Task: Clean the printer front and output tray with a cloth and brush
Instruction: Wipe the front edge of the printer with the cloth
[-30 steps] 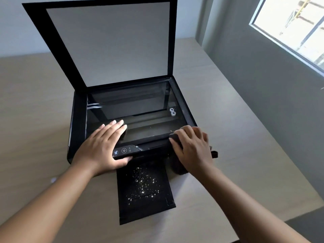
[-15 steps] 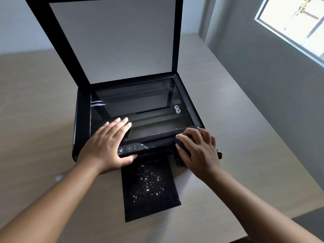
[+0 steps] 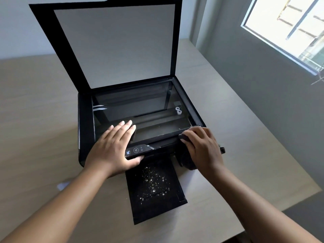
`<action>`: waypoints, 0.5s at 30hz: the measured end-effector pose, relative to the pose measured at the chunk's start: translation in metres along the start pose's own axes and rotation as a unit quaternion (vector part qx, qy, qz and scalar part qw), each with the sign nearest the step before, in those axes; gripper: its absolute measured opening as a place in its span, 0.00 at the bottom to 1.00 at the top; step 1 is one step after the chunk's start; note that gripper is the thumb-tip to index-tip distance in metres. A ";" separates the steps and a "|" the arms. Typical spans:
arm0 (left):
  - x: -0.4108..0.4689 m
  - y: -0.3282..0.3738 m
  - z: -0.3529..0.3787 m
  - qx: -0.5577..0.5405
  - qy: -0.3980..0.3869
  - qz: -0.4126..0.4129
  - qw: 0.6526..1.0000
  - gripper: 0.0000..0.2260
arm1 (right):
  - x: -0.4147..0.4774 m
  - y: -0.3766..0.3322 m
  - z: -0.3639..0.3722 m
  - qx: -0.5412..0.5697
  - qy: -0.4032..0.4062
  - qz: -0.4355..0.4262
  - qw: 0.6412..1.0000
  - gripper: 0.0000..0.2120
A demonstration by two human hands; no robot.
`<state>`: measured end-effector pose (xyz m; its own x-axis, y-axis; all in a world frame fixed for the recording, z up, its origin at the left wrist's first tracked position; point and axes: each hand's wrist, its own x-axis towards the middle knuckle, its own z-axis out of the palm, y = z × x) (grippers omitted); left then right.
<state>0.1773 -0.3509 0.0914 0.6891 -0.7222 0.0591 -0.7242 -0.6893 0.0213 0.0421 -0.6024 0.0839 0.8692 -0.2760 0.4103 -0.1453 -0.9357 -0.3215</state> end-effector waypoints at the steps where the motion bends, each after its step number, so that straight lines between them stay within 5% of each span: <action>1: 0.000 0.000 0.001 0.003 0.001 0.001 1.000 0.45 | 0.002 -0.004 0.001 0.003 0.003 0.021 1.000 0.05; 8: 0.001 -0.002 0.004 0.002 0.005 0.007 1.000 0.46 | 0.007 0.009 -0.016 0.091 -0.058 0.007 0.994 0.06; 12: 0.001 -0.003 0.005 0.003 0.012 0.012 1.000 0.46 | -0.010 0.016 -0.007 0.168 0.130 0.232 0.949 0.09; 15: 0.001 -0.004 0.007 0.007 0.017 0.016 1.000 0.46 | -0.025 -0.011 0.025 0.133 0.167 0.231 0.949 0.11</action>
<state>0.1805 -0.3491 0.0843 0.6640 -0.7418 0.0942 -0.7455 -0.6665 0.0057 0.0341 -0.5797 0.0562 0.5361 -0.7397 0.4067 -0.3120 -0.6213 -0.7187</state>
